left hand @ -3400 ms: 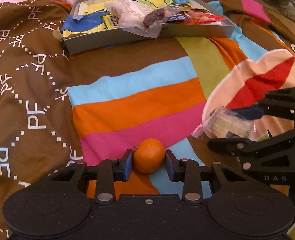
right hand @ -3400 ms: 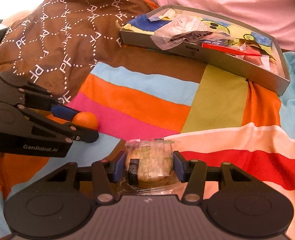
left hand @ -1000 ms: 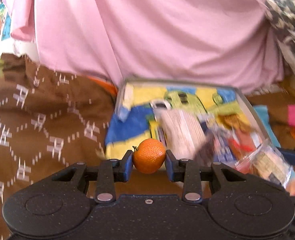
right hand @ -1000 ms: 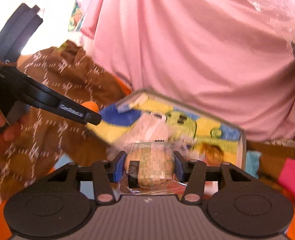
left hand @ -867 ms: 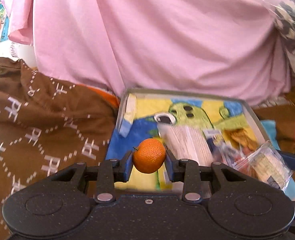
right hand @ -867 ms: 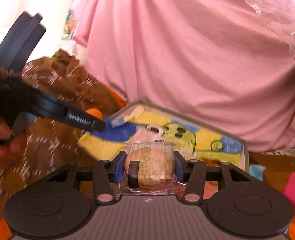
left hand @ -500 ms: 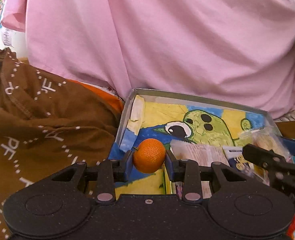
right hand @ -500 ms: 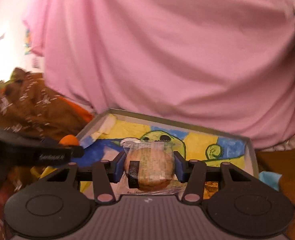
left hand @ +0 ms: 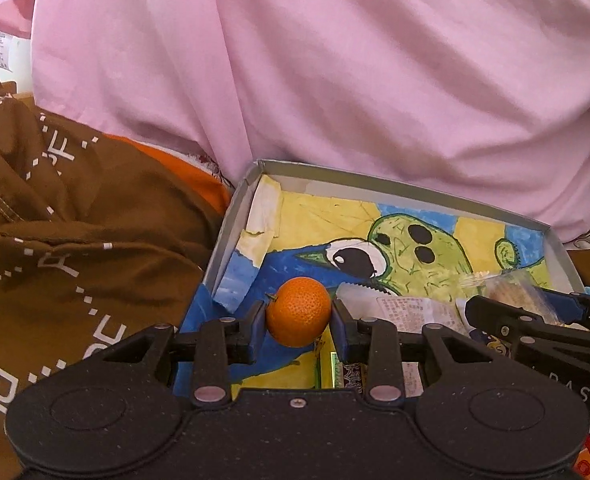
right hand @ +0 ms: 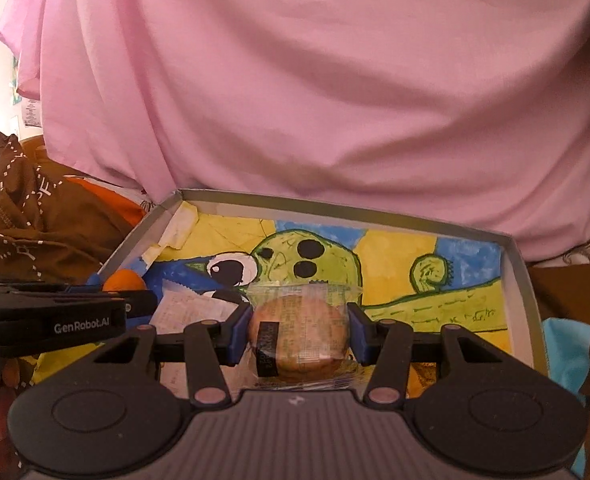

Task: Organize snacks
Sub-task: 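Lower the mandarin and pastry into the tray and open both tools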

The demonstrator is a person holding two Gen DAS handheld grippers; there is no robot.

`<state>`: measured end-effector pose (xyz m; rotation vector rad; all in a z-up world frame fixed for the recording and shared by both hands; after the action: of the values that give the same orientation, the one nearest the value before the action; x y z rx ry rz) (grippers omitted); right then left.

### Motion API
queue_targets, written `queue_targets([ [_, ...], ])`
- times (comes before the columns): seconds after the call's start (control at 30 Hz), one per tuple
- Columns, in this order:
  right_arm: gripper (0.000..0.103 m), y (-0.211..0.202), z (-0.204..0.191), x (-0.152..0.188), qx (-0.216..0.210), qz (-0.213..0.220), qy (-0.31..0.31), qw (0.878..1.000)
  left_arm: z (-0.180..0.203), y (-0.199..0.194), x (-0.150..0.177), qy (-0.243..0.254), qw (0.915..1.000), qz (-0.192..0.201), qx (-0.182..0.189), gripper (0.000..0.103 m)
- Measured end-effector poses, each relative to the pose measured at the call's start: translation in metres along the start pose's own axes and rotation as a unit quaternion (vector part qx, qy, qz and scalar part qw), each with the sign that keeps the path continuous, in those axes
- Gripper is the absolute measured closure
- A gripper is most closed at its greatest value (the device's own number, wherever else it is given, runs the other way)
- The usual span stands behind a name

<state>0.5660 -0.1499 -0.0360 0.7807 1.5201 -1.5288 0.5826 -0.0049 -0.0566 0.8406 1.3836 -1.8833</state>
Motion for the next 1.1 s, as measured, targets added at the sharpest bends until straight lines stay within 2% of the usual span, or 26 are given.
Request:
queue_targets([
  [0.37,0.049,0.012,0.004,0.001,-0.006,-0.026,0.029,0.999,-0.008,0.004,0.005,-0.018,0.9998,-0.006,-0.005,0.067],
  [1.1,0.048,0.011,0.007,0.003,-0.004,-0.033,0.031,0.999,-0.005,0.003,0.01,-0.015,0.9996,-0.017,-0.016,0.065],
])
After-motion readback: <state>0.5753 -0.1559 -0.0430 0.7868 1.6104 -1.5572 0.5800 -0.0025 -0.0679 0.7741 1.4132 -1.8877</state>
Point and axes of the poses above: each gripper's, at about its wrist camera, not at the fingertips, and y roughly the way its jaws point, z to its right, x to its underside, the point moved 9 cm from there along y, roughly the way its jaws point, and after that the axes turned 9 degrees about x, right-handed, at the moved point
